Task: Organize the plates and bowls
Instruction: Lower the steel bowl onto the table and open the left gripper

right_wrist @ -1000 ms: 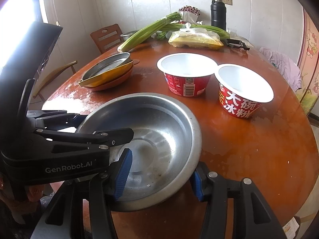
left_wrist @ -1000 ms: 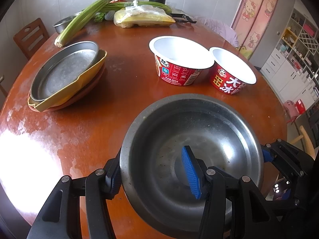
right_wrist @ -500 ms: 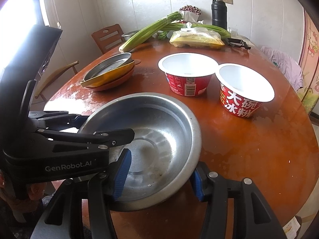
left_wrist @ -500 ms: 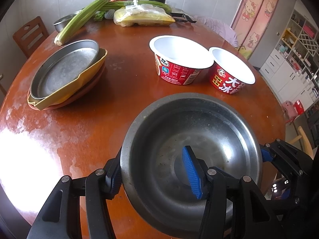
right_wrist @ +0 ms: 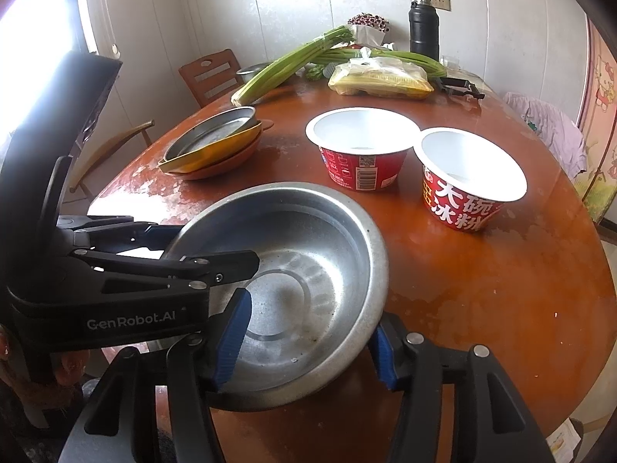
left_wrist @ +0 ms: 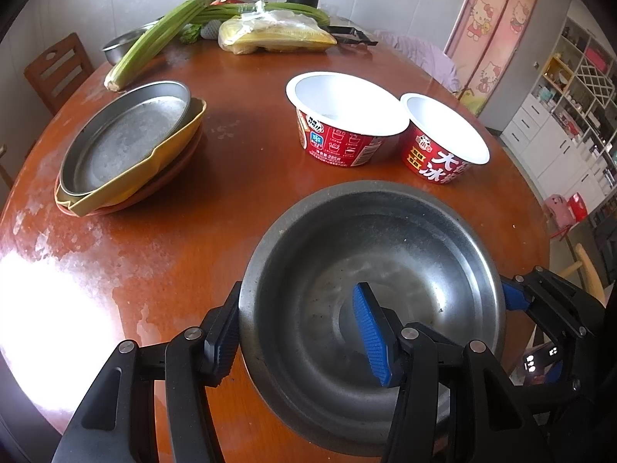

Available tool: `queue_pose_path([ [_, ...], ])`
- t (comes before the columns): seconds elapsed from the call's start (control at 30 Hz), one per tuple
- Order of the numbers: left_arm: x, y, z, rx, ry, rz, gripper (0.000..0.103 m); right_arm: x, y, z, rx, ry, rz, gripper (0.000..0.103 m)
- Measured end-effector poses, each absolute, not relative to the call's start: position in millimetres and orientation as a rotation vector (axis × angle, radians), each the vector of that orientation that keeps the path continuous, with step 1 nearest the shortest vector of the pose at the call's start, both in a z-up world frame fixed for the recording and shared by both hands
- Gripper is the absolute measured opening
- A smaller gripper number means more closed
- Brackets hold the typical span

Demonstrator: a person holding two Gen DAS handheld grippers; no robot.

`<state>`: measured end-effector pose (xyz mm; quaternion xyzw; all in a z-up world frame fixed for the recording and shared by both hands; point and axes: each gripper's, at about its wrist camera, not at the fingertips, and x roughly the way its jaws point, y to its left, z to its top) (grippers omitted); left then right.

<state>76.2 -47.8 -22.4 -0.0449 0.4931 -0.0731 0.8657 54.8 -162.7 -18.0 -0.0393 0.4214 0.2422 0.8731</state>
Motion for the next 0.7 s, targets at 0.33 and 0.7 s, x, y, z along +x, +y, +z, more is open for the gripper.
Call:
queue_pose_path([
  [0.33, 73, -44, -17, -0.108, 1.017, -0.149, 0.057, 55, -171, -15, -0.068, 0.870, 0.486, 0.059],
  [0.7, 66, -42, -5, -0.111, 0.986, -0.143, 0.057, 52, -180, -3, -0.049, 0.835, 0.471, 0.059],
])
